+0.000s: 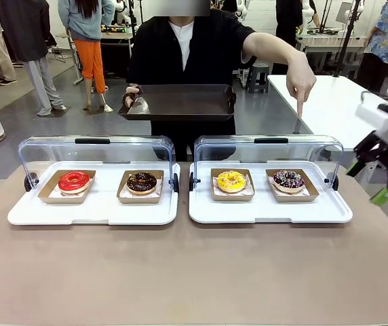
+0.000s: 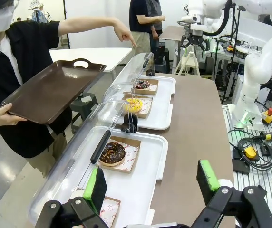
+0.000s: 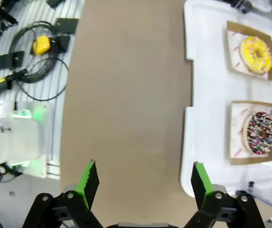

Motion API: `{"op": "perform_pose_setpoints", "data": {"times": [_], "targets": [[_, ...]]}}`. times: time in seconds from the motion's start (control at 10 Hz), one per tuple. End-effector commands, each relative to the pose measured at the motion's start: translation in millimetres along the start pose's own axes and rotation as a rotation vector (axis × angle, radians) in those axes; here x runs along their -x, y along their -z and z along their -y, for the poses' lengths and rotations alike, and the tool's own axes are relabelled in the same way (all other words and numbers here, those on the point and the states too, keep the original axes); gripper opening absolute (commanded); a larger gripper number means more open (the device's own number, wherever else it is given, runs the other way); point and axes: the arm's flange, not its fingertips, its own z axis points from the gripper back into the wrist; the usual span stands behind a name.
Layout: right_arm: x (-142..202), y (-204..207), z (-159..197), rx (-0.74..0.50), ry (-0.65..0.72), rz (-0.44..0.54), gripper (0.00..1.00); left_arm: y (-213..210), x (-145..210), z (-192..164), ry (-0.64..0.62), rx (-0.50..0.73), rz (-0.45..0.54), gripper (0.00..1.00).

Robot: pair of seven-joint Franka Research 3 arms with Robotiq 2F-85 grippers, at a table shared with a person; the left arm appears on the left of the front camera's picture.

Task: Provide the desired donut to the person.
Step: Pick up and lift the Paper togo box containing the Donut pointed at by the person.

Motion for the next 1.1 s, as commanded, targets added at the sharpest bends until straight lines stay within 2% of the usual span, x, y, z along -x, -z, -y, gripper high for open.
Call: {"op": "perform_pose_setpoints", "data": {"times": [0.0,0.2,0.4,0.5,1.0], "targets": [[2,28,19,0.058,0.057,-0.037,1.0,-1,-1,0,0.002,0.001,0.007,1.0],[5,46,38,0.078,0.095,-0.036,1.0,-1,-1,0,0.002,0.001,0.007,1.0],[9,42,41,0.056,0.137,0.037,1.0,-1,-1,0,0.002,0.001,0.007,1.0],[8,47,33,0.069,0.082,-0.047,1.0,-1,-1,0,0.002,0.001,0.007,1.0],[8,47,33,0.069,0.082,-0.047,1.0,-1,-1,0,0.002,0.001,0.007,1.0]]}}
